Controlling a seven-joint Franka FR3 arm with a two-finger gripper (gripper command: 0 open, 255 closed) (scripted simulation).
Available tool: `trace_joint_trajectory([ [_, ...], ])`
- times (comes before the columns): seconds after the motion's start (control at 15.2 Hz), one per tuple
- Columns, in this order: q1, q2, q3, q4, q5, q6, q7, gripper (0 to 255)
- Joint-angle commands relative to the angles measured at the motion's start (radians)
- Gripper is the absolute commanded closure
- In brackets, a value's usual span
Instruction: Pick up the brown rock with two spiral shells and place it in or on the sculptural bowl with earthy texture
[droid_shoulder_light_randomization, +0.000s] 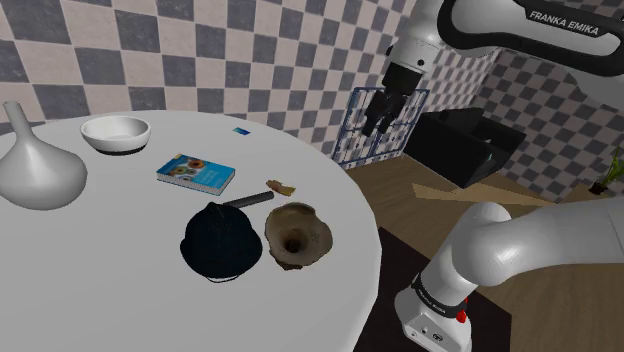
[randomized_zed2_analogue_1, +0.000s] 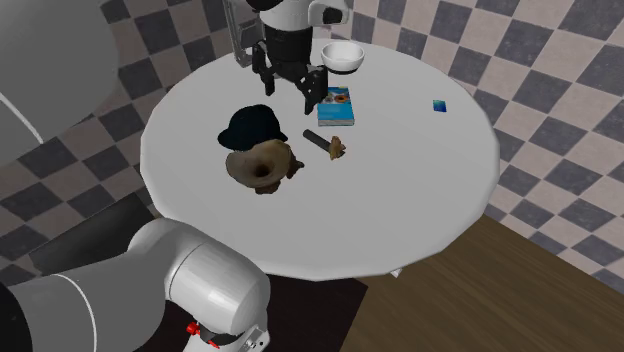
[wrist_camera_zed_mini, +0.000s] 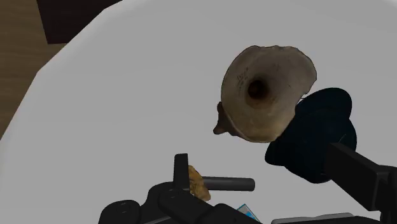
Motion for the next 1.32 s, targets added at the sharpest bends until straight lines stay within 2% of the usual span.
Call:
trace_joint_trajectory([
  [0.0,0.0,0.0,0.0,0.0,0.0,0.0,0.0,0],
  [0.66,0.009,0.26,-0.034,-0.076,0.029,0.319,-0.079,0],
  [1.25,0.028,0.576,-0.063,-0.021,0.094,0.561,-0.17,0],
])
